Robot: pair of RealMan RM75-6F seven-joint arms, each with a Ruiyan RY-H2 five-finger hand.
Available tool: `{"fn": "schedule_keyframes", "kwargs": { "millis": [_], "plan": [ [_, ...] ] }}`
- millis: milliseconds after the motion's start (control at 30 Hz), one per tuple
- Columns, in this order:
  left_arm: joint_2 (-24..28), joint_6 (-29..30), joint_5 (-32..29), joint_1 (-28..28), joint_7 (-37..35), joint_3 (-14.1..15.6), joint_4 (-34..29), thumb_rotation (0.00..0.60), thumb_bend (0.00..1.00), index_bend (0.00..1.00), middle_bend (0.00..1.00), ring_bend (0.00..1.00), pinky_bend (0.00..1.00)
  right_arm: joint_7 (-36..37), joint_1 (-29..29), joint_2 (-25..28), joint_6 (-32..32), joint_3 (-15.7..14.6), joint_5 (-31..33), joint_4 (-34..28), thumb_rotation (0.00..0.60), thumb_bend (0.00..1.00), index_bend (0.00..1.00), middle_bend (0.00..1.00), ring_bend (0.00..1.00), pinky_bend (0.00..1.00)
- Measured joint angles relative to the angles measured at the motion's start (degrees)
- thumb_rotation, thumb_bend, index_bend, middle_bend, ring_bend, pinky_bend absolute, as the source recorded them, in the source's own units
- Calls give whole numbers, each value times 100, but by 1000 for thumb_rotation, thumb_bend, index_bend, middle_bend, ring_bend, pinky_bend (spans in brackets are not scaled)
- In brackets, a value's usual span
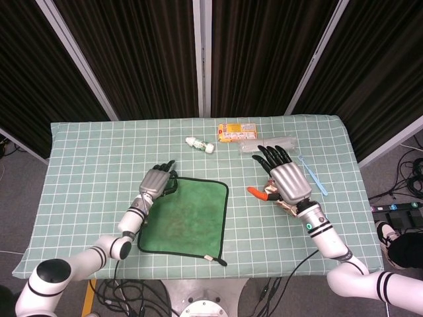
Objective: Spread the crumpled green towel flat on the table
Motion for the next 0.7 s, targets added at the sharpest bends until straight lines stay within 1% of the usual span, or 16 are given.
{"fn": "schedule_keyframes", "kwargs": {
  "millis": [167, 300, 367, 433, 500, 700],
  "plan": [
    [-96, 37, 132, -64, -137, -34, 102, 0, 625, 338, 88, 126, 178, -17, -10, 10, 6, -1, 9, -12, 1, 190, 131, 4, 0, 0],
    [-107, -106, 146, -113, -167, -39, 122, 0, 624, 346, 88, 126, 178, -21, -15, 21, 11, 7, 23, -15, 4, 190, 131, 4, 0, 0],
    [-83, -250, 94, -126, -160, -50, 89, 0, 622, 374, 88, 126, 178, -17, -17, 19, 11, 8, 24, -9, 5, 189, 131, 5, 0, 0],
    [-47, -378, 1, -126, -99, -64, 30, 0, 622, 424, 88, 126, 178, -9, -18, 14, 7, 4, 21, -1, 3, 190, 132, 4, 0, 0],
    [4, -348, -48, -106, 23, -75, -54, 0, 620, 477, 88, 126, 178, -3, -17, 6, 3, 1, 18, 12, 3, 190, 132, 4, 0, 0],
    [289, -196, -183, 0, 392, -57, -664, 0, 613, 541, 88, 126, 178, 24, 4, -34, -9, 9, -8, 44, 0, 191, 132, 3, 0, 0]
  ]
}}
